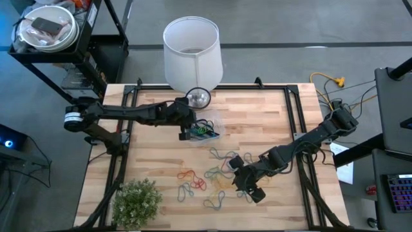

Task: Pick and place rubber bands into bin
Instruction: Put the blue rubber band into the transparent container

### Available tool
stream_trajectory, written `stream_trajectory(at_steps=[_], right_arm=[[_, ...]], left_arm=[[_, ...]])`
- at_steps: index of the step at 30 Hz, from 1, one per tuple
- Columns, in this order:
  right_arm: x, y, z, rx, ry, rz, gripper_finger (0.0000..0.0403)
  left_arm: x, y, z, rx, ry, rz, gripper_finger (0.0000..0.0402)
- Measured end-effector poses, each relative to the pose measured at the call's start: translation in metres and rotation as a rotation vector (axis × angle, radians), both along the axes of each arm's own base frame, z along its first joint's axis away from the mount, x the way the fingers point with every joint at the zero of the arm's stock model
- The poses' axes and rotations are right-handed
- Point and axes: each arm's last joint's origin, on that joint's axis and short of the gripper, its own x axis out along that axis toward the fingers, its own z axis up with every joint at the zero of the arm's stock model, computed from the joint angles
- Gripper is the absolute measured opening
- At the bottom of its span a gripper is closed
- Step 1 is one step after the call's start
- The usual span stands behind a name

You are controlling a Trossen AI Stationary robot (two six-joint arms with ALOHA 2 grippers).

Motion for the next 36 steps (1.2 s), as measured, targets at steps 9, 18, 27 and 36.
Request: stream_trajectory(at_steps=[9, 18, 27, 36], right_arm=[[-0.003, -0.002, -0.007, 0.022, 0.042, -0.049, 0.0127], [-0.016, -0.012, -0.035, -0.019, 0.124, -0.236, 0.0127], [-0.025, -0.017, -0.055, 0.035, 0.155, -0.373, 0.0127], [-0.039, -0.025, -0.078, 0.075, 0.21, -0.472, 0.0127]], left_arm=[[-0.001, -0.004, 0.003, -0.029, -0.022, 0.025, 0.0126], [-0.006, -0.043, 0.005, -0.074, -0.025, -0.072, 0.0128], [-0.015, -0.109, -0.004, -0.102, 0.023, -0.285, 0.0128], [-0.025, -0.151, -0.006, -0.122, 0.035, -0.413, 0.0128]])
